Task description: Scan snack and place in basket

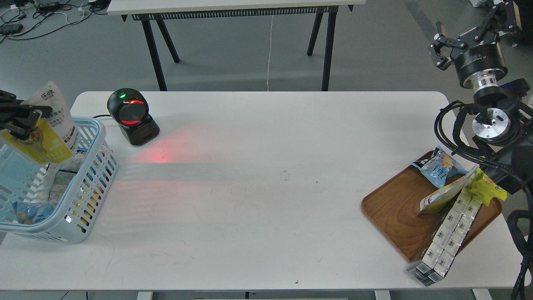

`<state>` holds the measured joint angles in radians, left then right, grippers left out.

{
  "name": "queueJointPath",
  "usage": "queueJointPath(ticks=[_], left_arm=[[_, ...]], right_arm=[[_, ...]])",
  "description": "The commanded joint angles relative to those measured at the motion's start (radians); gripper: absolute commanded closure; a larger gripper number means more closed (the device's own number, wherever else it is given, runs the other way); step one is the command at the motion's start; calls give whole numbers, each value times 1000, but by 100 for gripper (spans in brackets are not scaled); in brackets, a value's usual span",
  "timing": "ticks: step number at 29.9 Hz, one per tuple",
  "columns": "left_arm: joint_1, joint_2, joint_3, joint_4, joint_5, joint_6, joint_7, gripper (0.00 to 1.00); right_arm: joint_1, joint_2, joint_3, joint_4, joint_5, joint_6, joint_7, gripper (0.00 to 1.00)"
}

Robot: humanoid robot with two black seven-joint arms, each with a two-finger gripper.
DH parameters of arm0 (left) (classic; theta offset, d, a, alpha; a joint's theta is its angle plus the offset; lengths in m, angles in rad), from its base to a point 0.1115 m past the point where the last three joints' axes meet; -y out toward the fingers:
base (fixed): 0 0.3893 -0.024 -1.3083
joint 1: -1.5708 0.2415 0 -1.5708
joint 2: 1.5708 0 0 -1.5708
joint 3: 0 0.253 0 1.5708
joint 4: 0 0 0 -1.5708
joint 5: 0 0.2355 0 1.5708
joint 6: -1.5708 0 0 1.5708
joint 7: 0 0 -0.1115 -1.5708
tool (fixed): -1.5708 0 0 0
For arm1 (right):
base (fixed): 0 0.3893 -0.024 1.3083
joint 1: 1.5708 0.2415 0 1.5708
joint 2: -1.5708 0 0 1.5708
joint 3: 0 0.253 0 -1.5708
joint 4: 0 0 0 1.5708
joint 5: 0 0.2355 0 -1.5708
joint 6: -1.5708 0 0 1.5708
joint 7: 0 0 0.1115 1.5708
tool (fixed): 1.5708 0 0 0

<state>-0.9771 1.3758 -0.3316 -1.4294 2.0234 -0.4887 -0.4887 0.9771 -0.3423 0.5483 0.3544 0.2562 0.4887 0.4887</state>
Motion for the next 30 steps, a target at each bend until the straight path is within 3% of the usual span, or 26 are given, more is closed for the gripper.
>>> queueJointPath(ticks=[1,5,10,15,18,20,24,30], left_arm=[[0,-18,25,3,0,0,0,97],[0,-21,23,1,0,0,0,92],[-3,-14,14,1,-5,0,0,71],[-22,-3,-49,12,-206,0,0,41],[-25,-18,-131,67,-436,0,0,7],[-25,-35,-155,110,-596,0,0,1],[-54,-112,-159,181,-797,0,0,0],[-89,-346,-193,390,-1151,0,0,0]], right_arm=[[0,0,-1,0,0,0,0,1],[0,0,-1,0,0,0,0,1],[0,0,-1,0,0,0,0,1],[0,-1,-1,0,0,0,0,1],[2,-1,-1,0,0,0,0,1],[2,-1,-1,0,0,0,0,1],[15,-3,1,-2,0,0,0,1],[43,-21,39,-3,0,0,0,1]])
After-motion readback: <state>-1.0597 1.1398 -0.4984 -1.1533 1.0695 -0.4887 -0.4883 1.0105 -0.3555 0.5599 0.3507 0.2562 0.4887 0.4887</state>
